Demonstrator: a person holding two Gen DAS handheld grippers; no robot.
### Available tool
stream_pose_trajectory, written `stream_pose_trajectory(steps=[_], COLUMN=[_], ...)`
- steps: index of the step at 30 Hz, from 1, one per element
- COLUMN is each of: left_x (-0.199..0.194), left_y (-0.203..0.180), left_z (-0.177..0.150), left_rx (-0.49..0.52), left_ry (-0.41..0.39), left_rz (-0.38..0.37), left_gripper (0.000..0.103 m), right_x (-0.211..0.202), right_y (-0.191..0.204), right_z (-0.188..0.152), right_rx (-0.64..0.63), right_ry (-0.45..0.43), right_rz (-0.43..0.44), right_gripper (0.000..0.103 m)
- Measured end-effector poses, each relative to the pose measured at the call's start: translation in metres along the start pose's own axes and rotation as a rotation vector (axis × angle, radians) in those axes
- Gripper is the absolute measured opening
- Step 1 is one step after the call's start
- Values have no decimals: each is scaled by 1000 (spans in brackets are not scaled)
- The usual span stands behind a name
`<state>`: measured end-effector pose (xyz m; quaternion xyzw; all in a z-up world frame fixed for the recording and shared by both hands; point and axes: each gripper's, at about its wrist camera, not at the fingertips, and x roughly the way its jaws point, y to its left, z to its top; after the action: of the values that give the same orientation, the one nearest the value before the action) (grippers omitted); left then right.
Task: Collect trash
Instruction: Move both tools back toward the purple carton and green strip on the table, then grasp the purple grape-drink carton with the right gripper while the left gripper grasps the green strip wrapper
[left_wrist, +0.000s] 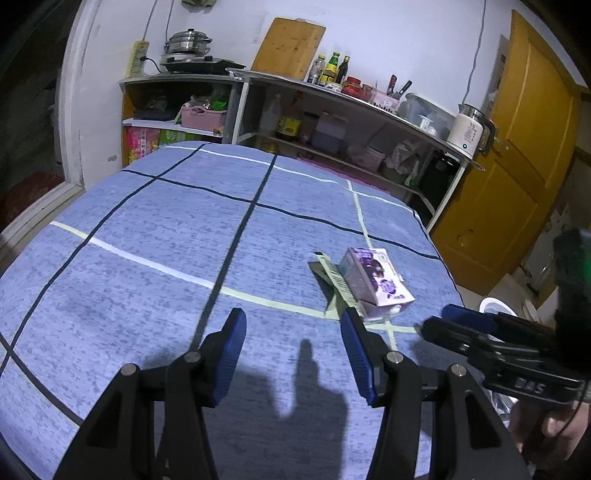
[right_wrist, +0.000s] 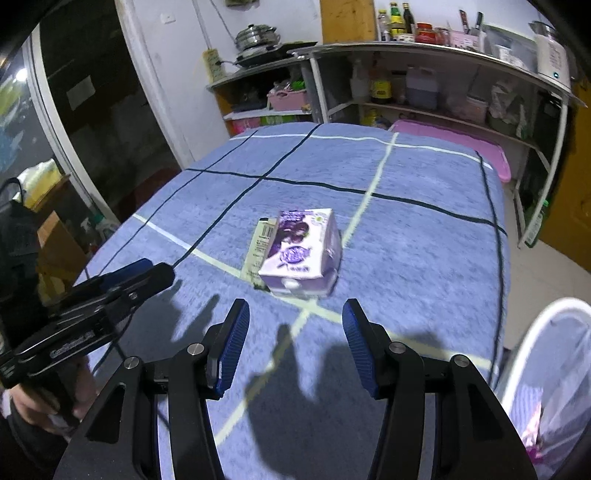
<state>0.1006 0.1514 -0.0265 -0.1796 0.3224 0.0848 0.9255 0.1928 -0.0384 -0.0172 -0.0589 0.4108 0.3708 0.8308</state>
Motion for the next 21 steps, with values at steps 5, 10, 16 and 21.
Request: stream_pose_trajectory(steps=[5,10,16,21], left_x=[2,4,7,11], left_y=[12,24,29,24], left_z=[0,1,1,2], left_rx=[-18,-39,-49,-45], left_ry=[0,2,6,15], left_rz=[-4,-5,-12,-23], left_gripper=[55,55,55,55], right_x=[22,36,49,54], right_y=[4,10,14,11], right_z=[13,22,28,28], right_rx=[-11,-19,-38,-19], right_ry=[20,18,36,55], right_rz=[-25,-55,-77,-84], right_gripper=[54,58,62,61])
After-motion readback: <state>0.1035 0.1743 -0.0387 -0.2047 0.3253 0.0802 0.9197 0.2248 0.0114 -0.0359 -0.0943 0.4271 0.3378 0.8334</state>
